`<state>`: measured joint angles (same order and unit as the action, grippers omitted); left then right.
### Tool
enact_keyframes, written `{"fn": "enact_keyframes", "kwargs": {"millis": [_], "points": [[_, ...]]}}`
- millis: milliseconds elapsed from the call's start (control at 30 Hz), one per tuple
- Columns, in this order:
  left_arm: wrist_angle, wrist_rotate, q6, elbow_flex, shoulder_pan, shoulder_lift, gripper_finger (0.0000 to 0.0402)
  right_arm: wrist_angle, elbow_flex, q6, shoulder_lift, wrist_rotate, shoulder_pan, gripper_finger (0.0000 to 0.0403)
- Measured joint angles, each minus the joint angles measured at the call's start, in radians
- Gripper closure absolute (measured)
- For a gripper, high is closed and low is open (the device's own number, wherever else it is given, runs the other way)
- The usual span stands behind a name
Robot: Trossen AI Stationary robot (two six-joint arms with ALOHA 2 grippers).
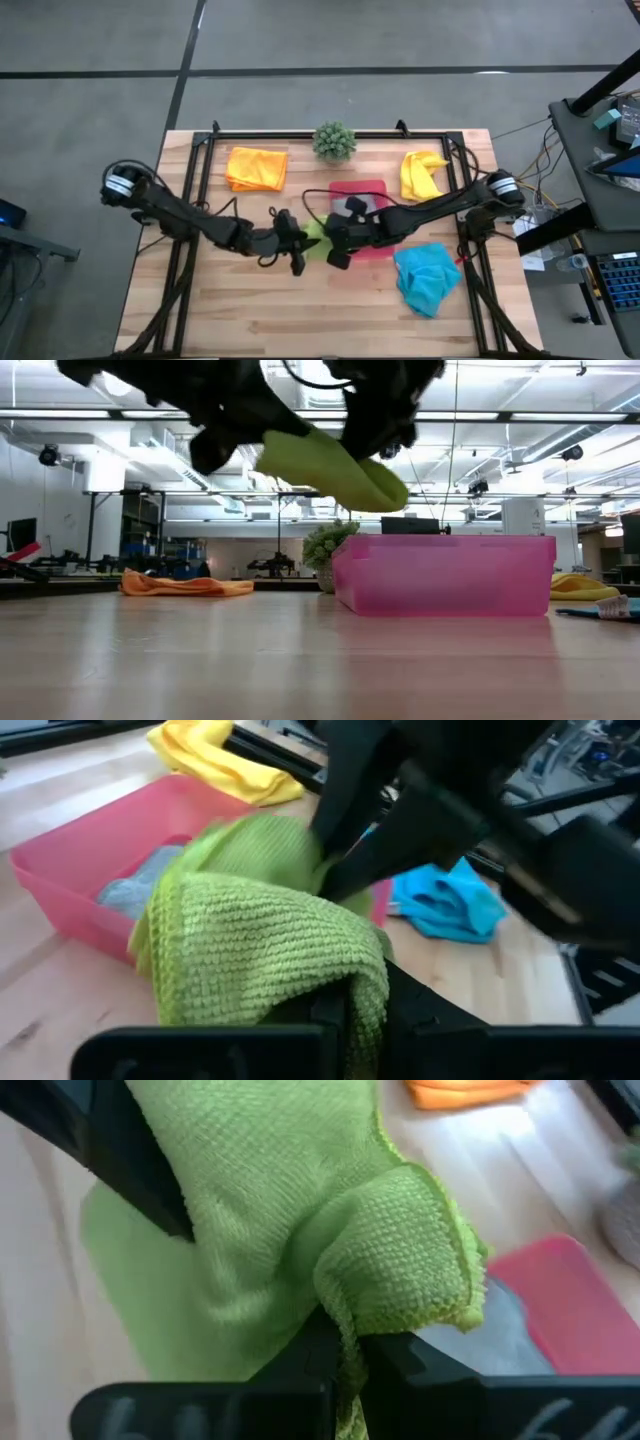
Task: Fold microfiber towels
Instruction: Put the green towel into the red bin
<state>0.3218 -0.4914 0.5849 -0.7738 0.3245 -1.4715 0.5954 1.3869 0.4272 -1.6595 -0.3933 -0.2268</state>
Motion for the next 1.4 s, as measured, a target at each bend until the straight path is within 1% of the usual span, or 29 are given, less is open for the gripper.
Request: {"fn": "enact_keyframes", "kwargs": {"millis": [200, 500, 600, 700, 800, 933, 1033, 1400], "points": [[0.037, 0.037, -0.045, -0.037, -0.077, -0.085, 0.0396, -0.009, -0.14, 0.057, 0.125, -0.029, 0.005, 0.039], [0.041, 0.184, -0.155, -0.222, -0.193, -0.252, 0.0396, -0.042, -0.305, 0.125, 0.256, -0.036, 0.026, 0.039], [0.032, 0.217, -0.157, -0.264, -0.219, -0.298, 0.0396, -0.056, -0.353, 0.144, 0.291, -0.036, 0.038, 0.039], [0.026, 0.226, -0.146, -0.285, -0.234, -0.325, 0.0396, -0.063, -0.398, 0.157, 0.316, -0.036, 0.052, 0.039], [0.022, 0.227, -0.12, -0.284, -0.245, -0.34, 0.0396, -0.069, -0.437, 0.166, 0.328, -0.036, 0.072, 0.039], [-0.045, 0.228, -0.073, -0.284, -0.26, -0.338, 0.0396, -0.122, -0.478, 0.165, 0.324, -0.019, 0.1, 0.039], [-0.08, 0.23, -0.067, -0.284, -0.268, -0.338, 0.0396, -0.138, -0.493, 0.165, 0.308, -0.017, 0.118, 0.039], [-0.069, 0.233, -0.04, -0.283, -0.282, -0.358, 0.0372, -0.143, -0.506, 0.175, 0.276, -0.015, 0.137, 0.039]]}}
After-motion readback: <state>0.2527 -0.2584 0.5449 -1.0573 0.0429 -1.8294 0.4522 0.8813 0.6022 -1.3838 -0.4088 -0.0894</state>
